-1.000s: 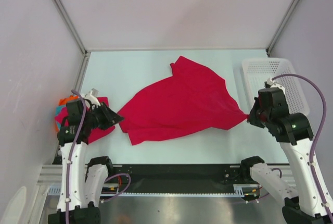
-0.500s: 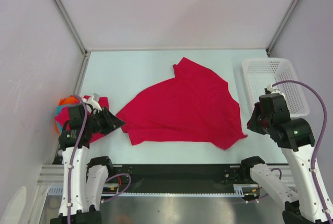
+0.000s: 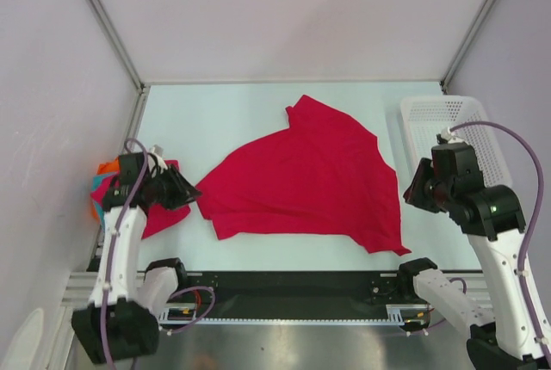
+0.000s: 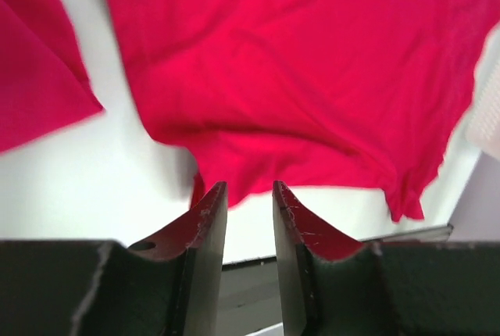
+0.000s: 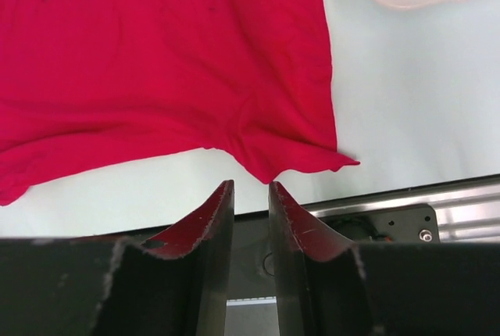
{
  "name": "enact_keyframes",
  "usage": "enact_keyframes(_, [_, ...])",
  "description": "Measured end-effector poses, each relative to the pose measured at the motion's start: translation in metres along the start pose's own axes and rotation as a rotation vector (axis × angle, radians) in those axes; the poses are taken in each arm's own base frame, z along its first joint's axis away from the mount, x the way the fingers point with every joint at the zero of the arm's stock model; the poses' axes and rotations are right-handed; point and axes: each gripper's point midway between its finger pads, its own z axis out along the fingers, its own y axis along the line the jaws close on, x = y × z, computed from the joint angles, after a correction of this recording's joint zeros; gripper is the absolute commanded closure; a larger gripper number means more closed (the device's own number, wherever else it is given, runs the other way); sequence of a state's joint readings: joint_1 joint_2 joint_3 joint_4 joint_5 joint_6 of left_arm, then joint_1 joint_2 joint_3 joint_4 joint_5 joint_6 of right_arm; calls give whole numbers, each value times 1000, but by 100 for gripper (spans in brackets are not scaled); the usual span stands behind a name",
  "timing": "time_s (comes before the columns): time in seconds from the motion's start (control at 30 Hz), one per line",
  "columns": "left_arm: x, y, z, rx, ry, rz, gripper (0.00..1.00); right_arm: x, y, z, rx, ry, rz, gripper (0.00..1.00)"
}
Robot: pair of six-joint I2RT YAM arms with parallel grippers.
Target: Fold and stack the t-shirts
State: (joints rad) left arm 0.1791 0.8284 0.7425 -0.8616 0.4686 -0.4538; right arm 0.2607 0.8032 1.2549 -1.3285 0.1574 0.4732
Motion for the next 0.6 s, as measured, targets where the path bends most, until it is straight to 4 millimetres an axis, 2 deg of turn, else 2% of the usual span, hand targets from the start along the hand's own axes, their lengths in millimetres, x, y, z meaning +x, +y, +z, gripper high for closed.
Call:
enact_keyframes(0.07, [-19, 6, 9, -64, 7, -15, 64, -10, 6, 2, 2, 8, -10, 70])
enact_keyframes(0.23, [-78, 18, 34, -205, -12, -21, 61, -54, 29, 12, 8, -14, -50, 69])
enact_keyframes(0.33, [-108, 24, 47, -278, -38, -8, 59, -78, 43, 29, 6, -24, -75, 69])
enact_keyframes(0.5, [-132, 30, 77, -339, -19, 6, 58, -89, 54, 48, -1, -18, -100, 69])
enact_keyframes(0.6, [-126, 34, 103, -354, 47, 14, 57, -93, 57, 54, -9, -21, -105, 69])
